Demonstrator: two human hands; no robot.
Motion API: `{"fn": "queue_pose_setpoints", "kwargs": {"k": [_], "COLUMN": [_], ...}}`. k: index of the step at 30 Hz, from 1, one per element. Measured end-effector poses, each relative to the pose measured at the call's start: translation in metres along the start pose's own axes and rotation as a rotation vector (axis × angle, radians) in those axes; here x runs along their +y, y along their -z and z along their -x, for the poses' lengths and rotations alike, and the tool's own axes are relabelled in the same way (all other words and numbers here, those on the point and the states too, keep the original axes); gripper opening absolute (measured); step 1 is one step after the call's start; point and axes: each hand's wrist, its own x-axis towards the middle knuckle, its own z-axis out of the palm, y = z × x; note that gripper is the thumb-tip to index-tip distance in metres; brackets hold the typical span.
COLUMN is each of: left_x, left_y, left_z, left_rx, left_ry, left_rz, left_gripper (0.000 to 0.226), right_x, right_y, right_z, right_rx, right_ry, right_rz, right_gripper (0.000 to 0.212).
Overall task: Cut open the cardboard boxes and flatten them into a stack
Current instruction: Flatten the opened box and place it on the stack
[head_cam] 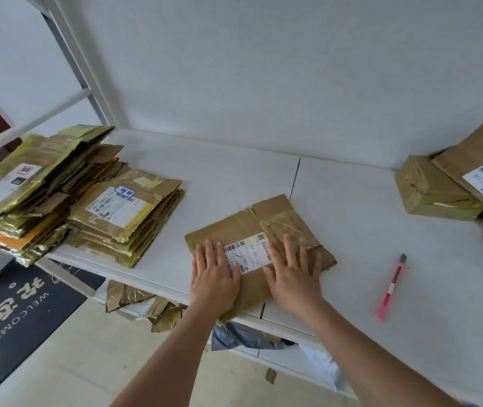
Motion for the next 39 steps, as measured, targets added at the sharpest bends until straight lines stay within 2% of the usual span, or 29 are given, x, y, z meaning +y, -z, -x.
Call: {"fn": "queue_pose_setpoints", "kwargs": {"k": [2,4,6,10,14,16,20,22,25,28,30,32,34,36,39], "left_x": [0.006,0.006,0.0,-0.02,-0.021,-0.019,-0.014,-0.017,-0.018,-0.02,-0.031,-0.055,-0.086,-0.117,-0.155], "left_y": [0.01,0.023,0.031,0.031,0.038,0.045,0.061,0.072,0.092,0.122,0.146,0.168,0.185,0.196,0.207], "left_z": [0.005,0.01,0.015,0.01,0.0,0.002,0.016,0.024,0.042,0.061,0.071,0.078,0.082,0.084,0.083], "left_rx": [0.049,0.133,0.156,0.086,0.002,0.002,0.074,0.103,0.132,0.264,0.35,0.437,0.512,0.571,0.644], "left_ry": [0.034,0.087,0.155,0.215,0.216,0.254,0.324,0.286,0.171,0.138,0.191,0.278,0.388,0.473,0.507], "left_rz": [0.029,0.103,0.168,0.114,0.124,0.27,0.702,0.815,0.988,1.107,1.259,1.4,1.479,1.548,1.656], "left_gripper": [0.063,0.034,0.023,0.072,0.075,0.07,0.037,0.028,0.028,0.027,0.024,0.02,0.02,0.023,0.032], "right_x": [0.004,0.006,0.007,0.012,0.018,0.02,0.024,0.025,0.021,-0.004,-0.035,-0.072,-0.109,-0.145,-0.191], "right_y": [-0.007,-0.01,-0.008,-0.006,-0.005,-0.004,-0.009,-0.01,-0.007,0.011,0.035,0.061,0.08,0.092,0.103], "right_z": [0.027,0.047,0.056,0.053,0.044,0.043,0.044,0.046,0.051,0.049,0.044,0.037,0.032,0.028,0.02], "right_rx": [0.086,0.193,0.21,-0.004,-0.083,-0.095,-0.069,-0.048,0.041,0.26,0.315,0.281,0.175,0.115,0.112], "right_ry": [-0.053,-0.117,-0.168,-0.133,-0.115,-0.103,-0.089,-0.095,-0.12,-0.132,-0.041,0.133,0.279,0.323,0.291], "right_rz": [-0.045,-0.121,-0.188,-0.128,-0.159,-0.192,-0.198,-0.184,-0.254,-0.497,-0.773,-1.011,-1.138,-1.159,-1.14], "right_gripper": [0.053,0.047,0.047,0.061,0.061,0.06,0.059,0.059,0.062,0.074,0.078,0.072,0.073,0.068,0.06]}}
